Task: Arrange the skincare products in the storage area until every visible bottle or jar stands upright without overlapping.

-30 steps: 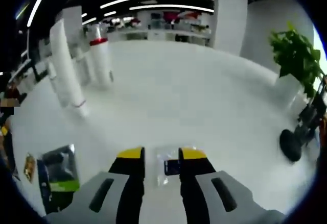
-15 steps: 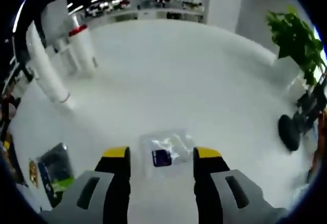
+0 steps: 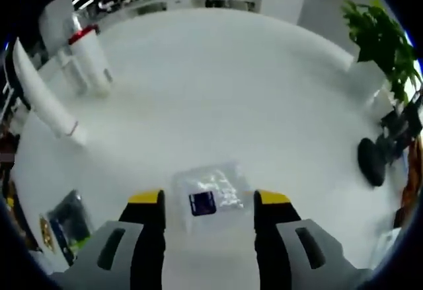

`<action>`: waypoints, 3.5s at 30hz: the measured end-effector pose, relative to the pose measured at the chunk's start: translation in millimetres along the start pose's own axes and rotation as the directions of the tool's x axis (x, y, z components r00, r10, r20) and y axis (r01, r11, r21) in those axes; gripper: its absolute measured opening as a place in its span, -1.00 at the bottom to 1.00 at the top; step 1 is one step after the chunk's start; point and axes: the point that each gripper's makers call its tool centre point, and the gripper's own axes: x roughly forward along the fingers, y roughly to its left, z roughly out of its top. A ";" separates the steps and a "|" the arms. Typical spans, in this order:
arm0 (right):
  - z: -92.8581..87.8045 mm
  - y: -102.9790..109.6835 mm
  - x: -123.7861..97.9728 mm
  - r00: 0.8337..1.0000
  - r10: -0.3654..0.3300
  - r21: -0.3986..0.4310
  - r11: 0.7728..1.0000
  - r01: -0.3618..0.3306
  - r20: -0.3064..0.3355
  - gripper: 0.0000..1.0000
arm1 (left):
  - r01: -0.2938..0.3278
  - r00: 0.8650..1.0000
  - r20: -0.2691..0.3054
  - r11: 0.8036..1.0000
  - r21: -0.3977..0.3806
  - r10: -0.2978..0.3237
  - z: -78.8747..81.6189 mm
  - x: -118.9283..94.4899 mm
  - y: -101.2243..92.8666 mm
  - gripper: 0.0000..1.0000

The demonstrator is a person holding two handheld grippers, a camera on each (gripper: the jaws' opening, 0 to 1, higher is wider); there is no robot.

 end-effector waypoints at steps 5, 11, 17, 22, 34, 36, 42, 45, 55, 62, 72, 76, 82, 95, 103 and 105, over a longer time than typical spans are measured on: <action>0.6 1.0 -0.5 1.000 -0.002 0.004 1.000 0.002 0.000 -0.22 | 0.003 1.000 -0.006 1.000 0.001 -0.003 -1.4 1.3 -1.3 0.98; 15.2 4.2 -3.8 0.999 0.025 0.040 0.999 -0.027 0.047 -0.22 | 0.003 1.000 -0.004 1.000 0.005 -0.003 0.1 1.3 -1.8 0.98; 32.1 18.6 -19.8 0.992 0.064 0.027 0.997 -0.068 0.112 -0.22 | -0.006 1.000 -0.004 1.000 0.005 0.006 0.1 0.0 0.8 0.97; 61.2 33.6 -40.6 0.962 0.114 -0.008 0.993 -0.115 0.247 -0.22 | -0.007 1.000 0.000 1.000 0.003 0.007 0.8 -0.7 2.1 0.97; 75.0 80.3 -93.8 0.869 0.196 -0.079 0.981 -0.180 0.454 -0.22 | -0.007 1.000 -0.001 1.000 0.003 0.007 1.1 -0.9 2.2 0.97; 74.2 84.2 -99.8 0.864 0.195 -0.123 0.980 -0.156 0.464 -0.22 | -0.008 1.000 0.000 1.000 0.003 0.008 1.5 -0.8 2.3 0.97; 69.0 112.8 -124.3 0.816 0.217 -0.202 0.971 -0.126 0.536 -0.22 | -0.004 1.000 -0.002 1.000 0.006 0.004 0.9 0.2 0.3 0.97; 61.6 134.2 -134.3 0.788 0.232 -0.258 0.961 -0.096 0.570 -0.22 | -0.003 1.000 0.000 1.000 0.003 0.003 0.6 0.7 -0.6 0.97; 48.3 193.9 -151.9 0.682 0.322 -0.323 0.937 -0.131 0.657 -0.22 | -0.005 1.000 -0.002 1.000 0.010 0.005 -0.5 0.3 -1.5 0.97; 38.3 237.3 -160.3 0.597 0.387 -0.351 0.918 -0.182 0.703 -0.22 | -0.010 1.000 -0.012 1.000 0.013 0.010 -3.7 1.9 1.5 0.96; 34.8 298.6 -171.4 0.503 0.468 -0.398 0.883 -0.248 0.726 -0.22 | 0.002 0.999 0.033 1.000 0.001 -0.002 9.2 3.9 -3.0 0.90; 34.2 328.4 -176.7 0.463 0.501 -0.436 0.865 -0.247 0.732 -0.22 | 0.038 0.998 0.056 0.999 0.014 -0.039 20.4 11.6 -15.7 0.85; 32.6 368.3 -182.9 0.406 0.556 -0.472 0.831 -0.295 0.725 -0.22 | 0.113 0.983 0.141 0.993 0.036 -0.117 38.9 32.0 -38.9 0.82; 28.5 411.0 -177.4 0.330 0.590 -0.483 0.801 -0.355 0.737 -0.22 | 0.267 0.926 0.279 0.964 -0.008 -0.254 62.2 51.8 -69.7 0.19; 19.8 432.2 -174.8 0.313 0.626 -0.514 0.772 -0.373 0.714 -0.22 | 0.334 0.900 0.309 0.942 -0.032 -0.308 70.5 51.5 -76.9 -0.36; 18.9 435.0 -174.9 0.309 0.630 -0.515 0.769 -0.379 0.712 -0.22 | 0.354 0.891 0.312 0.935 -0.026 -0.329 71.8 49.5 -79.8 -0.44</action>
